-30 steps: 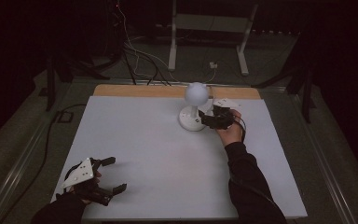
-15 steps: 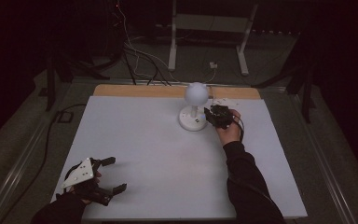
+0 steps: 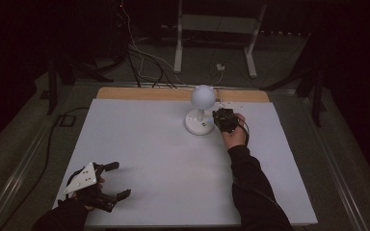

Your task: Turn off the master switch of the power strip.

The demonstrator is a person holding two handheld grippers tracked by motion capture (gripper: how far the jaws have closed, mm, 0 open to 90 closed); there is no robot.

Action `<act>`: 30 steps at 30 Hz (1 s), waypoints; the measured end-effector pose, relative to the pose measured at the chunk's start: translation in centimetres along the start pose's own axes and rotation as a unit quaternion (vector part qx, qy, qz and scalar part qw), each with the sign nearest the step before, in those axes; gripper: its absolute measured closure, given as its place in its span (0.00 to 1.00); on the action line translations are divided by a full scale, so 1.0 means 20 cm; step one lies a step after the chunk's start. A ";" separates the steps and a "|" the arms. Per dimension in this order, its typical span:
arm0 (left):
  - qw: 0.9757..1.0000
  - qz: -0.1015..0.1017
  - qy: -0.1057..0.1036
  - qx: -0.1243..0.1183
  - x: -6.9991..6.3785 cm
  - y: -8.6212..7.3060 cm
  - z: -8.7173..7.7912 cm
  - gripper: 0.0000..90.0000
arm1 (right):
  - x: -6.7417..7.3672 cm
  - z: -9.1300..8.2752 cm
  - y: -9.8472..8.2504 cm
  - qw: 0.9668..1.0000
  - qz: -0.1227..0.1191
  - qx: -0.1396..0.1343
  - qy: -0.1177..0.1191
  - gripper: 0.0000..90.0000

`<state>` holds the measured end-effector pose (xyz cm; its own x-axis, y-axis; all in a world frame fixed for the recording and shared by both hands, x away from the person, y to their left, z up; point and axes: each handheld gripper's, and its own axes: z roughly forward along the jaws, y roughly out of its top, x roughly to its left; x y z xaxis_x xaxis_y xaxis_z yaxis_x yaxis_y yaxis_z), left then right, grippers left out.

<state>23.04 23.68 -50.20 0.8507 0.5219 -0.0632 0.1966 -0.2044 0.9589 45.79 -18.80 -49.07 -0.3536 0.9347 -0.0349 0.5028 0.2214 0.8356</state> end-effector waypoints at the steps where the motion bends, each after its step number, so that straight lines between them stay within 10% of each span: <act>1: 1.000 0.000 0.000 0.000 0.00 0.00 0.00 0.00 | 0.00 0.00 0.00 1.000 -0.002 0.000 0.000 1.00; 30: 1.000 -0.002 0.002 0.001 0.00 0.00 0.00 0.00 | 0.05 0.10 -0.06 1.000 -0.008 0.013 0.000 1.00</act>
<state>23.00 23.73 -50.23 0.8480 0.5259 -0.0652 0.2000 -0.2038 0.9584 46.39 -17.64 -51.13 -0.3619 0.9309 -0.0487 0.5177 0.2441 0.8200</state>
